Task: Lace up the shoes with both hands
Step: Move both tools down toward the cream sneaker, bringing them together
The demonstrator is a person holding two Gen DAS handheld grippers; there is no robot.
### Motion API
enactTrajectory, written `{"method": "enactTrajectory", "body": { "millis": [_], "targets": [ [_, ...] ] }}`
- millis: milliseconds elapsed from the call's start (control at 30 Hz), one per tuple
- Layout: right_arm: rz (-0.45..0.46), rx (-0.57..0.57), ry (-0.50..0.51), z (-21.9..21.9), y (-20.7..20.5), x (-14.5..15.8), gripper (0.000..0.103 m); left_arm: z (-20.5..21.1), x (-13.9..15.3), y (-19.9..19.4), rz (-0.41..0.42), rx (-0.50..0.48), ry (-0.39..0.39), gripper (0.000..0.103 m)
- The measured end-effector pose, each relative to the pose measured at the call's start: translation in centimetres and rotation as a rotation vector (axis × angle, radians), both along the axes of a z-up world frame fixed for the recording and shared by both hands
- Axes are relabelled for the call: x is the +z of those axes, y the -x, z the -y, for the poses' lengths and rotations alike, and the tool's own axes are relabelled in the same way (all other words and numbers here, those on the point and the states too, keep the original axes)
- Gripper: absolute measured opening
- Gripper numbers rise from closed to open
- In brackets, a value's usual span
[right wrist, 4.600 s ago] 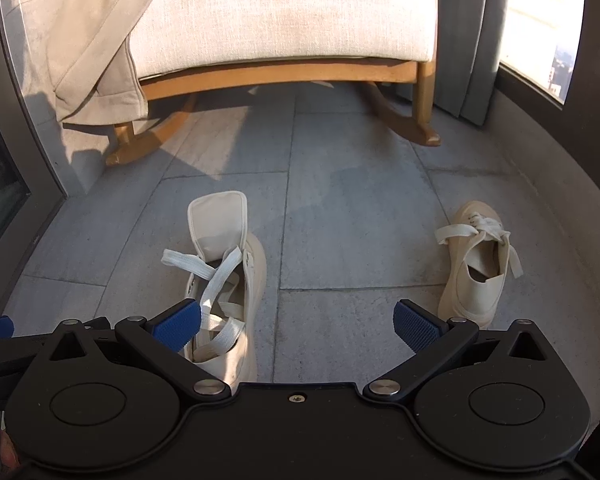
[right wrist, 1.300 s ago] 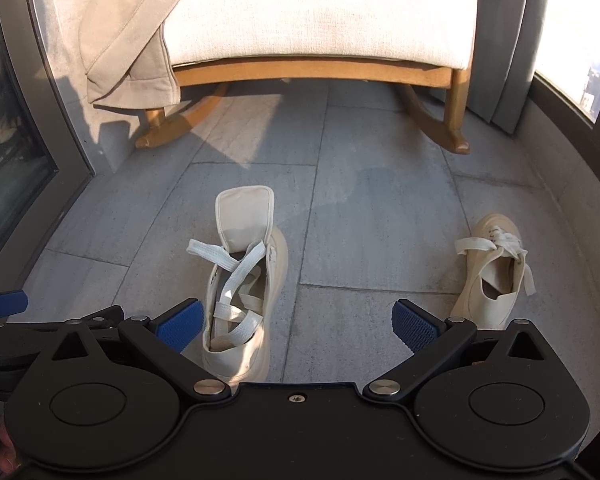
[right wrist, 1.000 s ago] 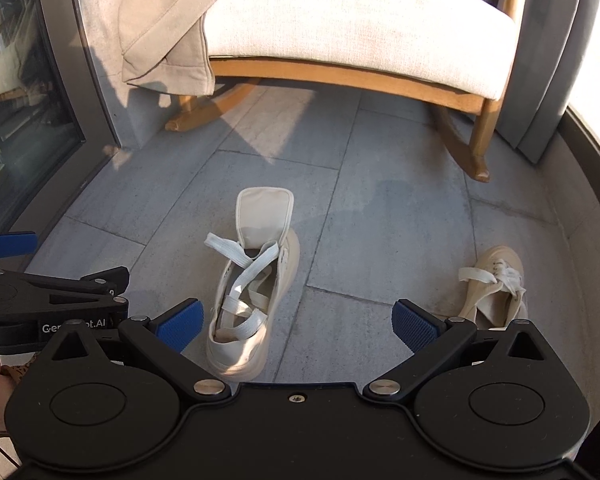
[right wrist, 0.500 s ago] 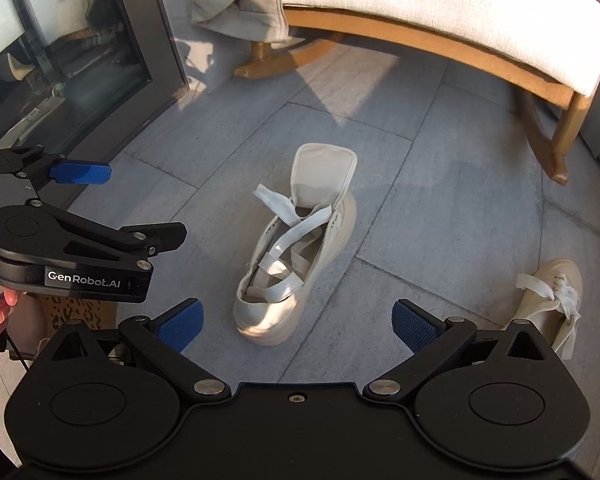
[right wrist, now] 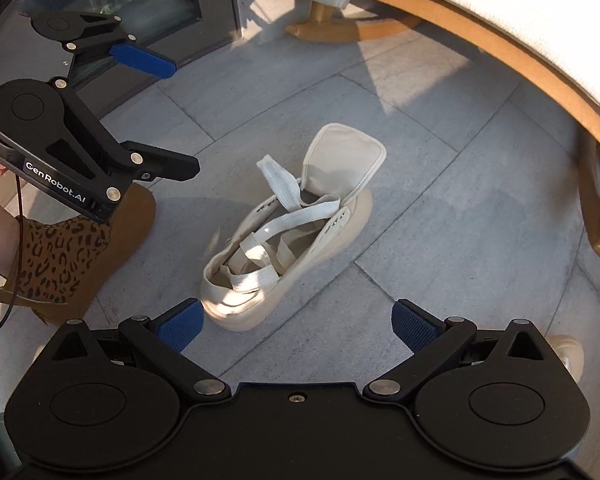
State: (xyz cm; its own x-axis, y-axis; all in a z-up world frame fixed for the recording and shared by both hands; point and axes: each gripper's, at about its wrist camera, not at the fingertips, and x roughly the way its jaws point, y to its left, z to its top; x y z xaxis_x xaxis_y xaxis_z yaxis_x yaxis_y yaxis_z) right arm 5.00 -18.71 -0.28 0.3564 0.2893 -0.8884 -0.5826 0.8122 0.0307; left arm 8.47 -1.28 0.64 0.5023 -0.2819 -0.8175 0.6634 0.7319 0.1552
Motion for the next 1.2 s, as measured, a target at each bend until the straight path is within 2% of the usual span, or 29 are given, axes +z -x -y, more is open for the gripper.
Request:
{"method": "enactTrajectory", "body": {
  "millis": [100,267,400,533,600,633,800,900,933,1067,1200],
  "targets": [
    [0.02,0.024,-0.006,0.3,-0.7,-0.5,0.099,0.1,-1.2,-0.1,0.009,-0.123,-0.024,0.098],
    [0.055,0.063,-0.017,0.8,-1.8,-1.3,0.097,0.4,-2.3,-0.1,0.023,-0.233,-0.01,0.098],
    [0.082,0.094,-0.026,1.2,-2.8,-1.9,0.097,1.3,-3.0,-1.4,0.039,-0.246,0.032,0.098],
    [0.109,0.126,-0.034,1.6,-3.7,-2.6,0.096,2.5,-3.4,-1.7,0.085,-0.283,0.002,0.098],
    [0.121,0.136,-0.026,1.5,-4.3,-3.0,0.091,2.8,-3.5,-2.2,0.078,-0.279,-0.005,0.098],
    [0.125,0.136,-0.012,1.3,-4.8,-3.3,0.085,2.7,-3.7,-2.7,0.072,-0.273,-0.006,0.098],
    [0.141,0.115,0.065,0.3,-6.6,-4.6,0.08,3.1,-4.8,-3.7,0.048,-0.218,-0.036,0.098],
    [0.126,0.083,0.07,0.3,-7.0,-4.9,0.069,2.7,-5.6,-4.3,0.013,-0.209,-0.033,0.098],
    [0.122,0.096,0.066,0.2,-7.1,-5.0,0.066,2.6,-5.9,-4.4,0.011,-0.21,-0.04,0.098],
    [0.116,0.179,0.06,-0.4,-7.6,-5.6,0.065,2.7,-7.1,-4.4,0.006,-0.263,-0.077,0.095],
    [0.11,0.262,0.053,-1.0,-8.0,-6.1,0.065,2.5,-7.1,-4.4,0.009,-0.308,-0.083,0.095]
  ]
}}
